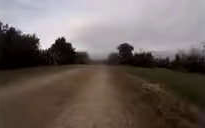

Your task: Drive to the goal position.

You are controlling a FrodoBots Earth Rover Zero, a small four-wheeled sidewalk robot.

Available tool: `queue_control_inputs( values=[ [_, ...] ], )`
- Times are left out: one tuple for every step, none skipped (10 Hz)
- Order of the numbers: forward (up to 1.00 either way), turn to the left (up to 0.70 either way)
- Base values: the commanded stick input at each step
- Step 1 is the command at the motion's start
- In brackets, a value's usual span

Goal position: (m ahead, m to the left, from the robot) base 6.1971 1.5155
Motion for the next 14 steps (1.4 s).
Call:
queue_control_inputs(
  values=[
    [0.85,0.00],
    [0.85,0.00],
    [0.85,0.00],
    [0.85,0.00],
    [0.85,0.00],
    [0.85,0.00],
    [0.85,0.00],
    [0.85,0.00],
    [0.85,0.00],
    [0.85,0.00],
    [0.85,0.00],
    [0.85,-0.02],
    [0.85,-0.04],
    [0.85,-0.13]
  ],
)
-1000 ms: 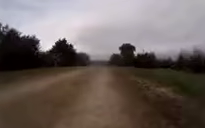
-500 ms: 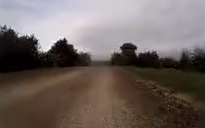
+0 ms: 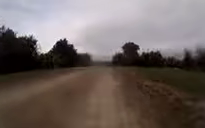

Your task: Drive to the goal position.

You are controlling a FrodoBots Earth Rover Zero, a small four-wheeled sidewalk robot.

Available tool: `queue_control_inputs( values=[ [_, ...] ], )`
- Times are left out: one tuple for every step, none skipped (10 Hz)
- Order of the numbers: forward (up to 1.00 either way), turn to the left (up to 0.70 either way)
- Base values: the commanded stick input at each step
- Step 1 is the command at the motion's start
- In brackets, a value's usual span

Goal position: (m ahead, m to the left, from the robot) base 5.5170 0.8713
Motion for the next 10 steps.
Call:
queue_control_inputs(
  values=[
    [0.85,-0.23],
    [0.85,0.00],
    [0.85,0.00],
    [0.85,0.00],
    [0.85,0.00],
    [0.85,0.00],
    [0.85,0.00],
    [0.85,0.00],
    [0.85,0.00],
    [0.85,0.00]
  ],
)
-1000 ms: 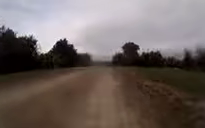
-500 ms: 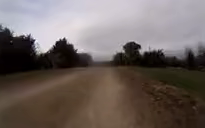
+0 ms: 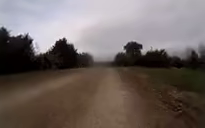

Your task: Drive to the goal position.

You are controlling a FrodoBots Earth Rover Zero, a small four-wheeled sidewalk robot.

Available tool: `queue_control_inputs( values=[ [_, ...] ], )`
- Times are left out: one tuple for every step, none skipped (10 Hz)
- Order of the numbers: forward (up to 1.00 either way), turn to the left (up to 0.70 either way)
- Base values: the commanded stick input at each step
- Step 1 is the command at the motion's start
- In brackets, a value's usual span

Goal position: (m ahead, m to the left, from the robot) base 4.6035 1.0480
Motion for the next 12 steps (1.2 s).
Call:
queue_control_inputs(
  values=[
    [0.85,0.01],
    [0.85,0.02],
    [0.85,0.01],
    [0.85,0.00],
    [0.85,0.01],
    [0.85,0.00],
    [0.85,0.31],
    [0.85,0.33],
    [0.85,0.01],
    [0.85,0.02],
    [0.85,0.02],
    [0.85,0.02]
  ],
)
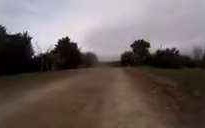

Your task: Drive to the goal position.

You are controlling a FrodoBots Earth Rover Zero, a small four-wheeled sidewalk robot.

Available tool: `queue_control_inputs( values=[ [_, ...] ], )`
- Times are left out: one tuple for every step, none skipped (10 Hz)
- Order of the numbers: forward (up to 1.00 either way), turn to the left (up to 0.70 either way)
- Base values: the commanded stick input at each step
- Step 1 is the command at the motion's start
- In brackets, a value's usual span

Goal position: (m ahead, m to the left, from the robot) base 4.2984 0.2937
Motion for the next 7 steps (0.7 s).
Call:
queue_control_inputs(
  values=[
    [0.85,0.02],
    [0.85,0.02],
    [0.85,0.02],
    [0.85,0.02],
    [0.85,-0.31],
    [0.85,-0.24],
    [0.85,0.00]
  ],
)
